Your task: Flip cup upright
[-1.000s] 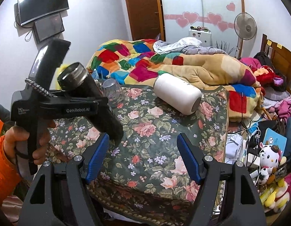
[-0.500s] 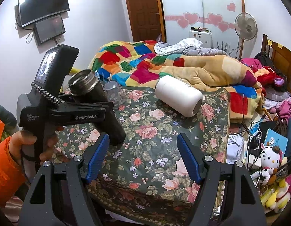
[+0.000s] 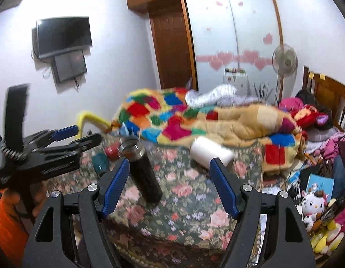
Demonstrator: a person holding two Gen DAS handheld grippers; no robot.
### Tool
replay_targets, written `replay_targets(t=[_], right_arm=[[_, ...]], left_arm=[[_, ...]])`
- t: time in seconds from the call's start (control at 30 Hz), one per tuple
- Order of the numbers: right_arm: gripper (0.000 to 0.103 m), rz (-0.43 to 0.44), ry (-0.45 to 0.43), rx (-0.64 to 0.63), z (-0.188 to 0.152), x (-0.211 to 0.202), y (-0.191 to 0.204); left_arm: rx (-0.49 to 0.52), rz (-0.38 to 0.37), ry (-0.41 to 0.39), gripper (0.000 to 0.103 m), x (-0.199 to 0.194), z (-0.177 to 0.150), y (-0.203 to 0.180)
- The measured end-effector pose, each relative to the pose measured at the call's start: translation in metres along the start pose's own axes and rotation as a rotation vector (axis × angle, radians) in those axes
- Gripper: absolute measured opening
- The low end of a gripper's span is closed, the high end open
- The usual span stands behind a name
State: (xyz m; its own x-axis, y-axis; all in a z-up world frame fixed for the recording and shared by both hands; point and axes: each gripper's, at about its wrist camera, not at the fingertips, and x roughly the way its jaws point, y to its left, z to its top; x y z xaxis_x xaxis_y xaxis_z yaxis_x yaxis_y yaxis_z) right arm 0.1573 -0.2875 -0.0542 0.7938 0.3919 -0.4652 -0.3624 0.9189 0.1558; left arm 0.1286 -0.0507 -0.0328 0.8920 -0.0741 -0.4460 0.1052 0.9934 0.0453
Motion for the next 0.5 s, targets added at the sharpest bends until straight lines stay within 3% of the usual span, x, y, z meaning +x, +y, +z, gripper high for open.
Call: replay_targets(t=[0.27,0.5], right_arm=[[0.072,0.006,-0.198,-0.015,0.016,-0.058,0.028],[0.082,-0.018,-0.299,-0.050,0.013,-0.085,0.049]], left_arm=[[-0.051,0.024,-0.233,0.086,-0.090,-0.001,0.010],[-0.092,0.064,-0.327,0.097,-0.127,-0.015,0.010]])
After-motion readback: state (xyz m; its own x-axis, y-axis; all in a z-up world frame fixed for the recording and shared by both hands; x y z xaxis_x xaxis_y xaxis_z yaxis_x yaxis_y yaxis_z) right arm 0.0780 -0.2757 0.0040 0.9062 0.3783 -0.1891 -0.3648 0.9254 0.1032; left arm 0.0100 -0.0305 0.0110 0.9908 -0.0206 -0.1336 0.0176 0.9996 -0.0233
